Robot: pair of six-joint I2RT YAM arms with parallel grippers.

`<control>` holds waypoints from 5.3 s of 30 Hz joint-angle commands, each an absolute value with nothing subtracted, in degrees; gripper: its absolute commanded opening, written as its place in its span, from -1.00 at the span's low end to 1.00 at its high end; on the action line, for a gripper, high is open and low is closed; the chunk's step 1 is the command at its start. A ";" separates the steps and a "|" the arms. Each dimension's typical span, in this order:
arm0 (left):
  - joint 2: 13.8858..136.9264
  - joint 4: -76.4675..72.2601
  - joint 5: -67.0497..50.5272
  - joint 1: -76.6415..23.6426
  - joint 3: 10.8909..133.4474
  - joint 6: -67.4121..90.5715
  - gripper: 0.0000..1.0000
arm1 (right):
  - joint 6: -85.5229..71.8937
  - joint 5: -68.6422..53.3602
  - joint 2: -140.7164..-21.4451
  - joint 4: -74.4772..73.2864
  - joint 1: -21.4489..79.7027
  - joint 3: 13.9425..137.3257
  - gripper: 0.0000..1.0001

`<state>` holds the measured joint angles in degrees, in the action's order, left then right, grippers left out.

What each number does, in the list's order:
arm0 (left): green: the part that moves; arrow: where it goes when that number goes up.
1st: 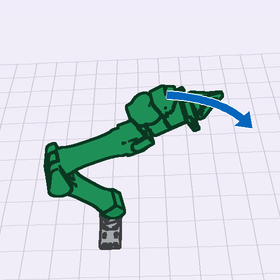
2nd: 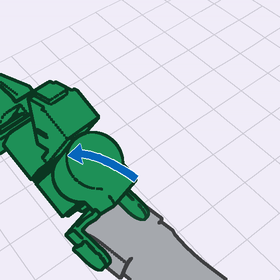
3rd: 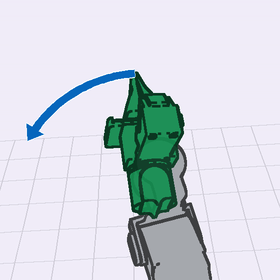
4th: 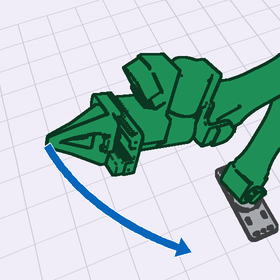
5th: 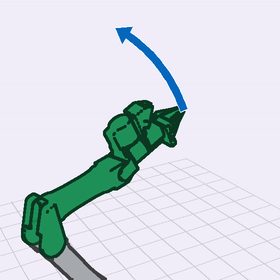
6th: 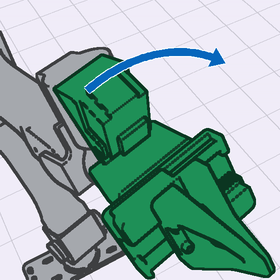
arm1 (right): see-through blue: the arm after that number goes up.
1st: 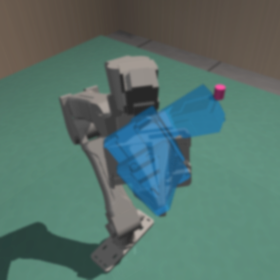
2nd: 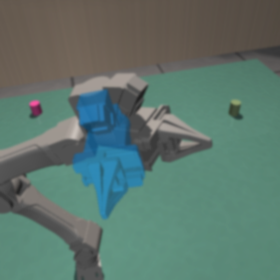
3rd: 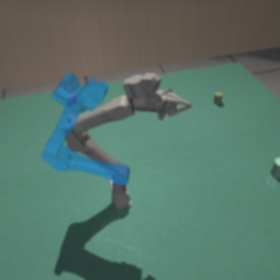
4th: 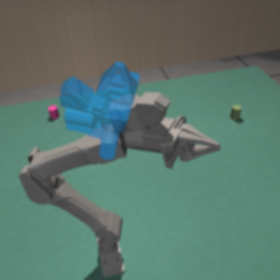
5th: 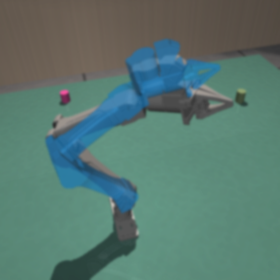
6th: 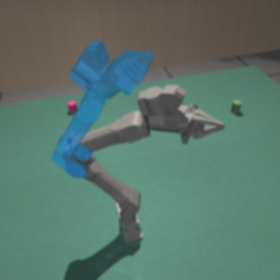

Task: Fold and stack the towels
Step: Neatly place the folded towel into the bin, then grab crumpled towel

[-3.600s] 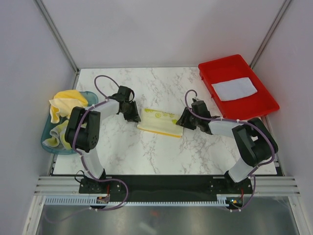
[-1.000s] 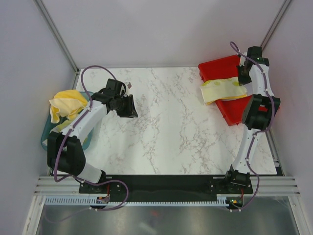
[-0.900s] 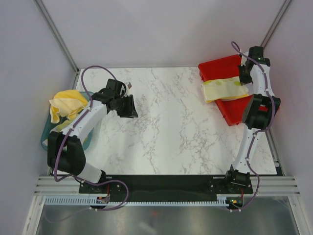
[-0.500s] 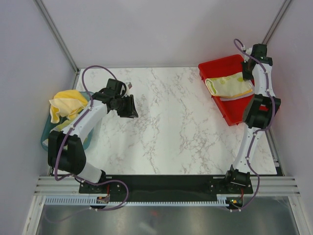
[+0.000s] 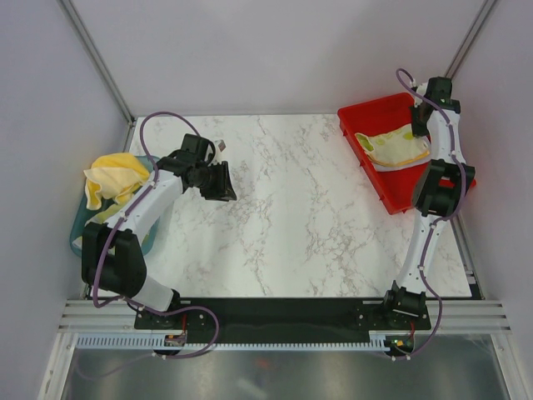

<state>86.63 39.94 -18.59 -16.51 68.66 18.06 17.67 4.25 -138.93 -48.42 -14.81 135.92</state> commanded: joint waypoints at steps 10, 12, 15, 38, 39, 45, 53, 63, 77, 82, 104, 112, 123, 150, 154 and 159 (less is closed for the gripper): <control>86.57 39.11 -20.57 -16.52 70.66 16.08 -0.23 | 17.32 6.78 -139.05 -44.91 -15.73 137.29 -1.00; 86.75 39.11 -20.92 -16.61 70.84 16.08 -0.23 | 16.96 5.54 -138.25 -44.74 -16.00 136.93 -1.00; 86.92 39.20 -21.18 -16.52 71.02 16.08 -0.23 | 17.14 5.80 -138.43 -44.74 -16.08 137.72 -1.00; 87.45 39.20 -21.45 -16.52 70.75 15.91 -0.21 | 15.82 6.76 -142.99 -41.41 -18.02 141.41 -1.00; 87.45 39.20 -21.45 -16.52 70.66 16.00 -0.20 | 15.56 6.94 -143.35 -41.48 -18.02 142.03 -1.00; 87.71 39.11 -21.71 -16.52 70.66 16.08 -0.20 | 15.29 6.06 -144.05 -40.52 -18.02 142.91 -1.00; 87.80 39.11 -22.06 -16.52 70.75 16.08 -0.19 | 12.40 7.39 -141.08 -40.51 -17.67 141.16 -0.08; 86.75 39.02 -22.50 -16.61 70.75 16.44 -0.17 | 0.01 -8.58 -125.42 -32.71 -14.68 124.66 -0.66; 85.52 38.67 -22.50 -16.52 69.79 17.58 -0.14 | -15.38 -34.89 -134.12 -21.54 -13.71 116.56 -1.00; 85.69 38.58 -21.36 -16.61 69.52 17.84 -0.14 | -17.58 -39.47 -134.73 -19.16 -13.71 111.54 -1.00; 85.08 38.85 -15.82 -16.61 70.31 21.53 -0.14 | -20.13 -38.85 -134.21 -21.71 -13.97 105.64 -0.98; 85.69 40.17 -9.77 -16.52 79.70 23.47 -0.13 | -21.53 -36.57 -124.90 -22.76 -14.41 108.02 -0.84; 83.76 40.43 -0.35 -9.16 81.92 26.45 -0.05 | -19.25 -29.81 -119.26 -26.37 -14.85 98.88 -0.85; 98.85 30.25 12.78 23.47 80.30 31.39 0.44 | -18.89 -19.32 -107.69 -32.96 -16.17 99.67 0.35; 110.45 31.91 9.41 23.47 86.92 31.20 0.27 | -21.00 -22.32 -104.42 -31.29 -15.91 98.35 0.94; 111.45 30.41 8.18 22.85 87.19 29.18 -0.42 | -19.52 -23.03 -101.08 -30.15 -13.54 97.21 0.96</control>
<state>112.60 32.67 10.22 23.14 84.71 29.98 -19.79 -21.58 -102.91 -31.38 -15.16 97.06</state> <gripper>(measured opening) 0.359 0.979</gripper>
